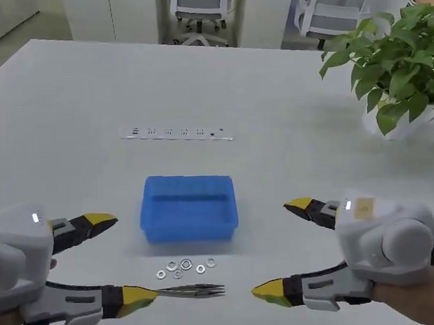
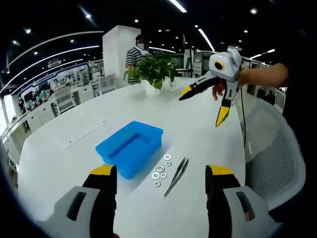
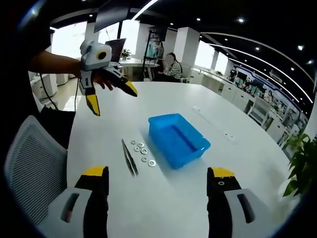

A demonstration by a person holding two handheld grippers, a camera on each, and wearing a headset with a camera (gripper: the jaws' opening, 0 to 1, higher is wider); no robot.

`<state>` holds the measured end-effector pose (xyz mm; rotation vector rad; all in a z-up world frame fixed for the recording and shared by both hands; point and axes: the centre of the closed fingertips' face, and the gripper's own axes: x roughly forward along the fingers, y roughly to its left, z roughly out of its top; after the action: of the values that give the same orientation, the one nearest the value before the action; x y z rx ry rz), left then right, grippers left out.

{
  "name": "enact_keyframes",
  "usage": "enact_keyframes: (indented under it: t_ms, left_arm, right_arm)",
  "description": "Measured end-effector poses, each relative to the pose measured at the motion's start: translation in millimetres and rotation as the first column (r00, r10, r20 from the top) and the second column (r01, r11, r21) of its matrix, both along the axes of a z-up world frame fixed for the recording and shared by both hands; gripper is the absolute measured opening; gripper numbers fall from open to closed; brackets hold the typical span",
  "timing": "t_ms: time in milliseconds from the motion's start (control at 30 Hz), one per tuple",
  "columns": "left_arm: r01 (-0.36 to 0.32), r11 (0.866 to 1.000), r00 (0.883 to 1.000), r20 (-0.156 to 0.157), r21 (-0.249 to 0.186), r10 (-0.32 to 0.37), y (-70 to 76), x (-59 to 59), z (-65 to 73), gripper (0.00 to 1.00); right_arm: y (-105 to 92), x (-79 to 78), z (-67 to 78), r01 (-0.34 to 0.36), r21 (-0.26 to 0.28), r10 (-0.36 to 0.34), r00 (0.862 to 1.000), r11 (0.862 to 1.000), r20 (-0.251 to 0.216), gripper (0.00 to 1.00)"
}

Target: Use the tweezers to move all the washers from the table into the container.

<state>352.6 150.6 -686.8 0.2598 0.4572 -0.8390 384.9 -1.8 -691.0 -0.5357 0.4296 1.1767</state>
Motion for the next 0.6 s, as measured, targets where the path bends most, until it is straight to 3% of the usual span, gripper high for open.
enact_keyframes:
  t_ms: [300, 500, 600]
  left_arm:
    - [0.099, 0.992, 0.994, -0.044, 0.074, -0.096, -2.1, 6.2, -18.8, 0.64]
    - [0.148, 0.981, 0.988, -0.072, 0.124, -0.140, -2.4, 9.2, -33.4, 0.55]
    - [0.179, 0.973, 0.981, -0.106, 0.143, -0.165, -2.5, 7.9, -43.1, 0.51]
  right_arm:
    - [9.9, -1.7, -14.3, -0.118, -0.037, 0.118, 0.993, 0.992, -0.009, 0.68]
    - [18.8, -6.0, -27.2, -0.214, -0.073, 0.213, 0.977, 0.974, -0.017, 0.57]
    - [22.9, -7.1, -32.4, -0.247, -0.084, 0.246, 0.969, 0.965, -0.023, 0.52]
